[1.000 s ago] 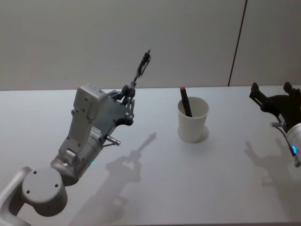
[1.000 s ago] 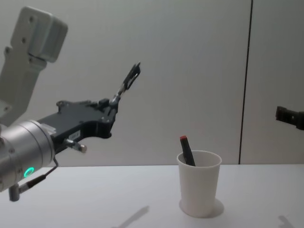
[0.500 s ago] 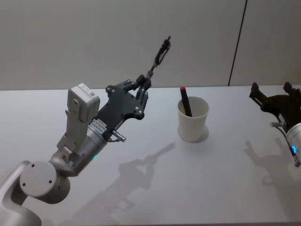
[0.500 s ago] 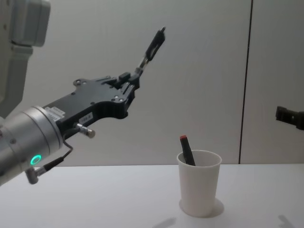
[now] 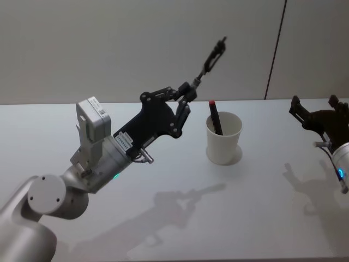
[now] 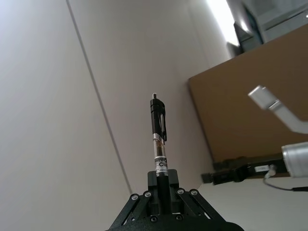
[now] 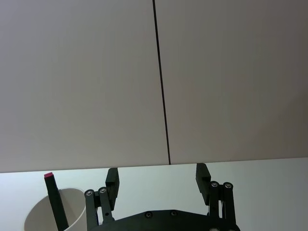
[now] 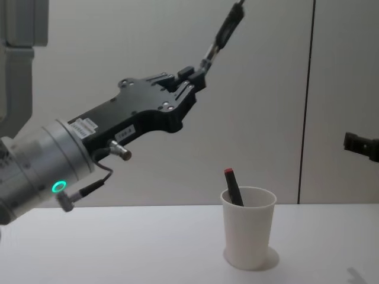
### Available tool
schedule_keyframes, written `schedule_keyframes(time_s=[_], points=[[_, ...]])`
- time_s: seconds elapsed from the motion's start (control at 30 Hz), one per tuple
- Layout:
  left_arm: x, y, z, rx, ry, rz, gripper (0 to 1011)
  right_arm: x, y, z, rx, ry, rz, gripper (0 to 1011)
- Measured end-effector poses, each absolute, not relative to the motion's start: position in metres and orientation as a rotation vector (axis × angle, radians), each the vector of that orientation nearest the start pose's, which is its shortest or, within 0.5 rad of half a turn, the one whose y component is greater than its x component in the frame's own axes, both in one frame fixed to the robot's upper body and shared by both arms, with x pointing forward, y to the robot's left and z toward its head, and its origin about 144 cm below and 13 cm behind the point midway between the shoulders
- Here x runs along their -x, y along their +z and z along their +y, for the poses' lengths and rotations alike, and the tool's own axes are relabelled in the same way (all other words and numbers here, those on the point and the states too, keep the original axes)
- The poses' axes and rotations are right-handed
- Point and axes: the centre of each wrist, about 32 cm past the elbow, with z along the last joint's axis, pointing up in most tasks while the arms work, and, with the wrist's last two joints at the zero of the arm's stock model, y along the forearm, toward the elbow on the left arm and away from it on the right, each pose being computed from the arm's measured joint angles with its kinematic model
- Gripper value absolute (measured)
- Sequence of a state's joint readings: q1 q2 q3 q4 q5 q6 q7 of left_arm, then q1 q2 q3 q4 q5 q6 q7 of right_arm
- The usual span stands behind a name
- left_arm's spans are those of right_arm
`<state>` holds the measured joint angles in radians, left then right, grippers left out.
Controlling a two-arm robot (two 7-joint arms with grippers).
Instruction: Place the pen into the pen holder.
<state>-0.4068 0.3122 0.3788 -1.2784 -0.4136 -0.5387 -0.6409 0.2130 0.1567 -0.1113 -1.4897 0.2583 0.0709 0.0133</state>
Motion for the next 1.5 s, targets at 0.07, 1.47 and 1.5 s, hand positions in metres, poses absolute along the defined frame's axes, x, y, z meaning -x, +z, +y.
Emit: schedule_keyframes(time_s=[0.07, 1.47, 1.5], points=[[-0.561, 1.188, 0.237, 0.313, 0.626, -0.464, 133, -0.517, 1.19, -0.242, -0.095, -1.451, 0.033, 1001], [-0.584, 1.194, 0.227, 0.383, 0.438, -0.506, 133, -0.492, 1.221, -0.272, -0.348, -0.962, 0.068, 1002], [-0.584, 1.194, 0.227, 0.383, 0.437, -0.506, 132, -0.491, 1.223, -0.274, -0.361, -0.935, 0.072, 1001]])
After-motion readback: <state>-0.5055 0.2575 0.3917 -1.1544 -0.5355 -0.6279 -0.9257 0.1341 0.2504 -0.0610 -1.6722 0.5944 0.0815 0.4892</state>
